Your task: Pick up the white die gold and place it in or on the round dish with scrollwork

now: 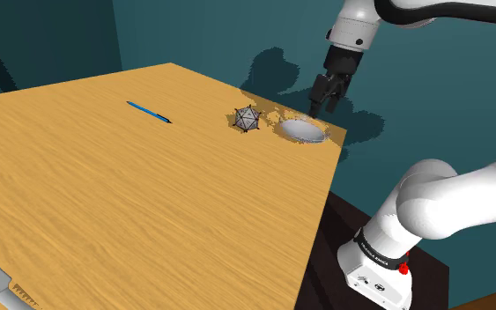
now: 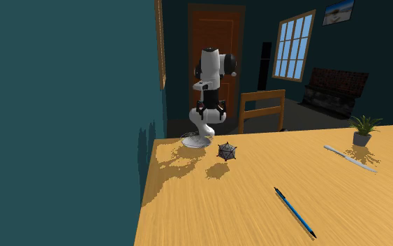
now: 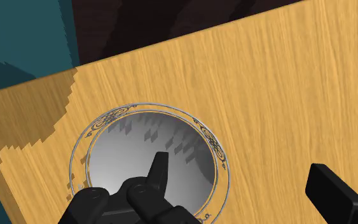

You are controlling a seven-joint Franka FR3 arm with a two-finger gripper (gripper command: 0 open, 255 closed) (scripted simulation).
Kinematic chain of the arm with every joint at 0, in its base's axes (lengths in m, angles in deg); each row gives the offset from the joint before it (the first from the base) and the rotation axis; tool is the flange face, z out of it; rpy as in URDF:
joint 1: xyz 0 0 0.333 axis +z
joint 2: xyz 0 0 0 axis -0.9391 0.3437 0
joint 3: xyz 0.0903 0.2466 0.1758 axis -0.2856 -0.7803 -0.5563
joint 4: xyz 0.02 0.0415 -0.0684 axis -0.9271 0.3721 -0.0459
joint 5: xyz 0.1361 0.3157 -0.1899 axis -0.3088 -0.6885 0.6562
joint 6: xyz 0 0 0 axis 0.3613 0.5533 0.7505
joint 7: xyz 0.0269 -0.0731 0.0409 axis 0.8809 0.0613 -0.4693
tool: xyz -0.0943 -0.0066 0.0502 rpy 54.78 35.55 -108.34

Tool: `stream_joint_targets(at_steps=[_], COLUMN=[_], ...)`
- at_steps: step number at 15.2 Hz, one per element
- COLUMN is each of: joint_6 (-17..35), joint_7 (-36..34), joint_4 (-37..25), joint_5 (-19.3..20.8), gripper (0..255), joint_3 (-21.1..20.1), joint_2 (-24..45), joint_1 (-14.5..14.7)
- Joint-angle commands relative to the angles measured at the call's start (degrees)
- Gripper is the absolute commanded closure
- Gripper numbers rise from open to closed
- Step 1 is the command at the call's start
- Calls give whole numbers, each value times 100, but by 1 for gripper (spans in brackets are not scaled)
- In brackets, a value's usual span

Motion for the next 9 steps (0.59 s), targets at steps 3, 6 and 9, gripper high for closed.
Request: stream_joint_targets(at_steps=[3, 6, 9], joint_6=[370, 887, 1350], joint_7=[70, 182, 305], joint_4=[-83, -264, -511], joint_5=[-82, -206, -332], gripper=[0, 0, 0], joint_3=[-9, -24, -41], joint_2=[353, 900, 1460], joint_1=[57, 146, 235])
